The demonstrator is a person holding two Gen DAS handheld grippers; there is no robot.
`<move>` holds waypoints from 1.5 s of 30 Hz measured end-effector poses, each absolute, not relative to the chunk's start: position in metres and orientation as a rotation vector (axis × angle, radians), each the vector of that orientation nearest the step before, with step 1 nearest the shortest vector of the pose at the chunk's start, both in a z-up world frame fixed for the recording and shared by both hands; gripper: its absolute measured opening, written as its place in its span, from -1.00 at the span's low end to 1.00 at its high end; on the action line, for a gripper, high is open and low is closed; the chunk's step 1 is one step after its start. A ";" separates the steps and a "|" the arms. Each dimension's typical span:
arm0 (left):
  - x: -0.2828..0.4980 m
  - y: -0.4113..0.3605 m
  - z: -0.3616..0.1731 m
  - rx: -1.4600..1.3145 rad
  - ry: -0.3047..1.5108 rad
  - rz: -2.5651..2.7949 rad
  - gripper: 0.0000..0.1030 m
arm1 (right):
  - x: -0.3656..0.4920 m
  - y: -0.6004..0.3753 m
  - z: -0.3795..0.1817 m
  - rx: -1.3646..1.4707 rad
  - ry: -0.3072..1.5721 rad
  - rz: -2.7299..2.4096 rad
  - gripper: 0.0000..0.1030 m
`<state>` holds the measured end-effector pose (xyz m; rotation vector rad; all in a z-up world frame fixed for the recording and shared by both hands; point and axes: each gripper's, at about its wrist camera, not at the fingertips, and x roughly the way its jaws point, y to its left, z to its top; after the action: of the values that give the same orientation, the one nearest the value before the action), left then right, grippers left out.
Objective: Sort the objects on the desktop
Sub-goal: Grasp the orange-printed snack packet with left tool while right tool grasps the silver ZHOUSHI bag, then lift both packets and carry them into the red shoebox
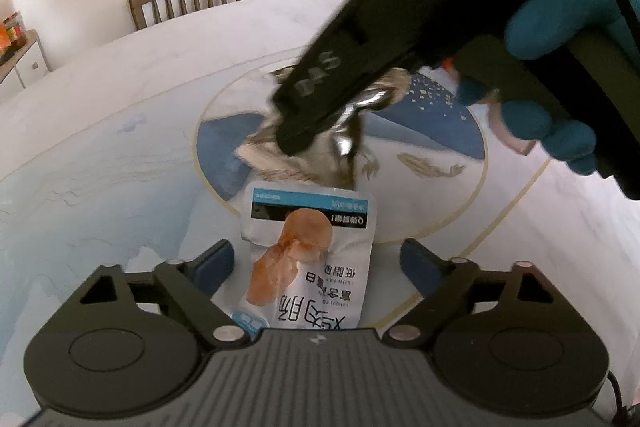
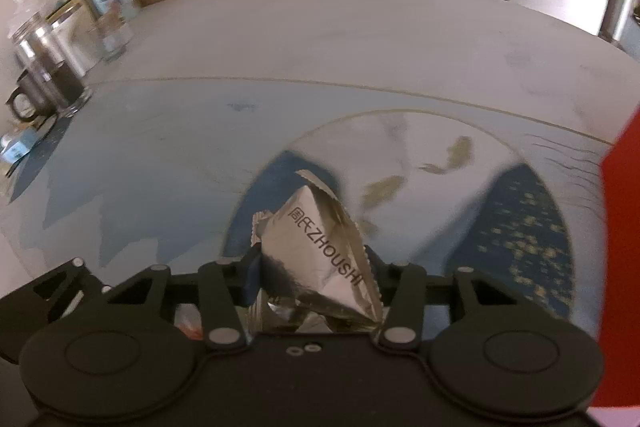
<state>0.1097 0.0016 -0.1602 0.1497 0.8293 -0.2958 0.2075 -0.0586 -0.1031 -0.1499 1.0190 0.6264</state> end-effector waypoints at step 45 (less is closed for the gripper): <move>0.077 -0.015 -0.114 -0.018 0.838 -0.191 0.00 | 0.140 -0.228 -0.037 0.054 0.980 0.445 -0.09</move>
<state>0.0766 -0.0146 -0.1140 -0.0182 0.8377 -0.1912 0.1400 -0.2281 -0.0372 0.0538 0.9797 0.4450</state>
